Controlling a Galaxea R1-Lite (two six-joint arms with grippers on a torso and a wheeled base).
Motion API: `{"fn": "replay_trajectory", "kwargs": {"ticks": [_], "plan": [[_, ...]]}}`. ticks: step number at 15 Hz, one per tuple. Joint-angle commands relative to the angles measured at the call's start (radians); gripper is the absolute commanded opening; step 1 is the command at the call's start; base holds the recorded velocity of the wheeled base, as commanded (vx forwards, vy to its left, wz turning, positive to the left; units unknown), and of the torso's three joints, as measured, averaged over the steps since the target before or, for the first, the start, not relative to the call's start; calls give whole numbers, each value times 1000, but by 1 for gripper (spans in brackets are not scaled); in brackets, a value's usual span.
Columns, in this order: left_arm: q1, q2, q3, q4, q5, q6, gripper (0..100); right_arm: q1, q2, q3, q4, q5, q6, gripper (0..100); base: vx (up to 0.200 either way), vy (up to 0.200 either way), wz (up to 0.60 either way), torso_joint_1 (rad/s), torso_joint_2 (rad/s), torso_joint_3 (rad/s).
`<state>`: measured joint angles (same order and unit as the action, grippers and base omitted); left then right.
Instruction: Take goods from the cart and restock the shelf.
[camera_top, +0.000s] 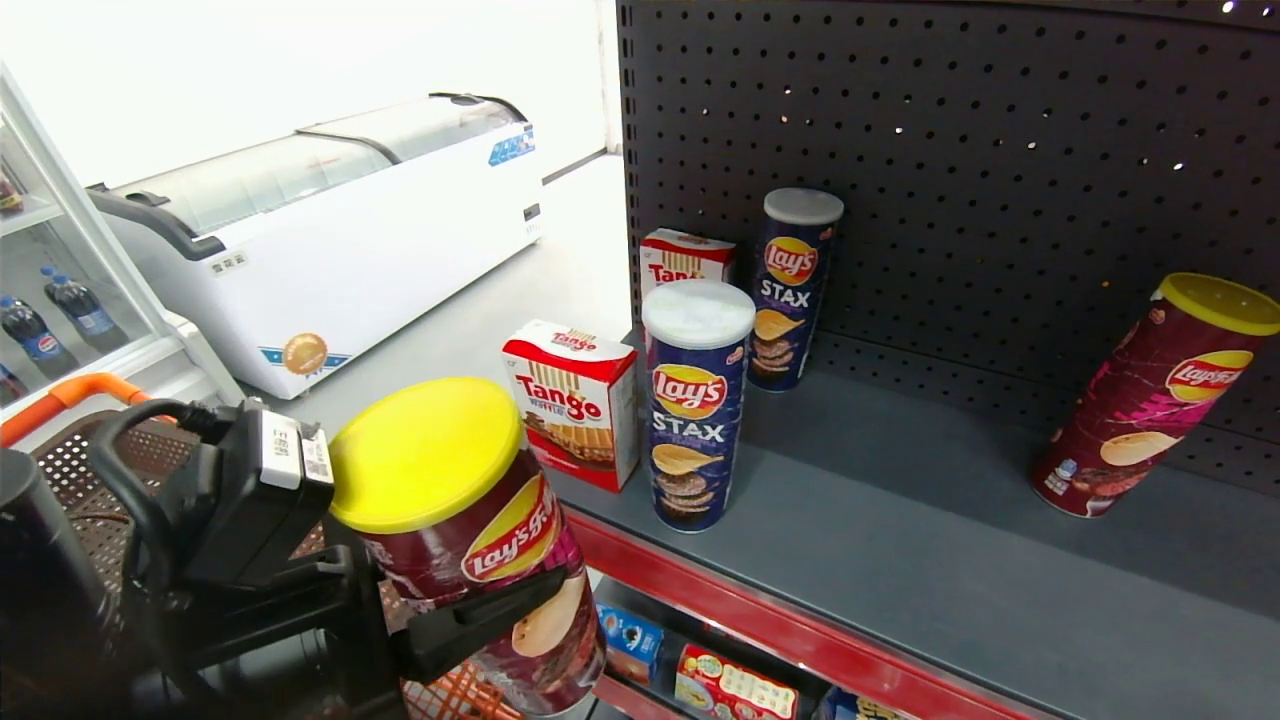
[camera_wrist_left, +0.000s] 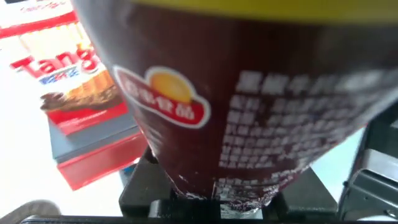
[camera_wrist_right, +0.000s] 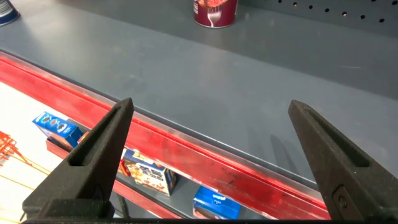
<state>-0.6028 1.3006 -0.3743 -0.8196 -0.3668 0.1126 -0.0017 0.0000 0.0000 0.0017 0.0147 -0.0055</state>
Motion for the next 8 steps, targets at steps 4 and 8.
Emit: {"fn": "replay_trajectory", "kwargs": {"ticks": [4, 8], "plan": [[-66, 17, -43, 59, -44, 15, 0, 0, 0, 0, 0, 1, -1, 100, 0, 0, 0, 0, 0, 0], [-95, 22, -45, 62, -47, 15, 0, 0, 0, 0, 0, 1, -1, 100, 0, 0, 0, 0, 0, 0]]}}
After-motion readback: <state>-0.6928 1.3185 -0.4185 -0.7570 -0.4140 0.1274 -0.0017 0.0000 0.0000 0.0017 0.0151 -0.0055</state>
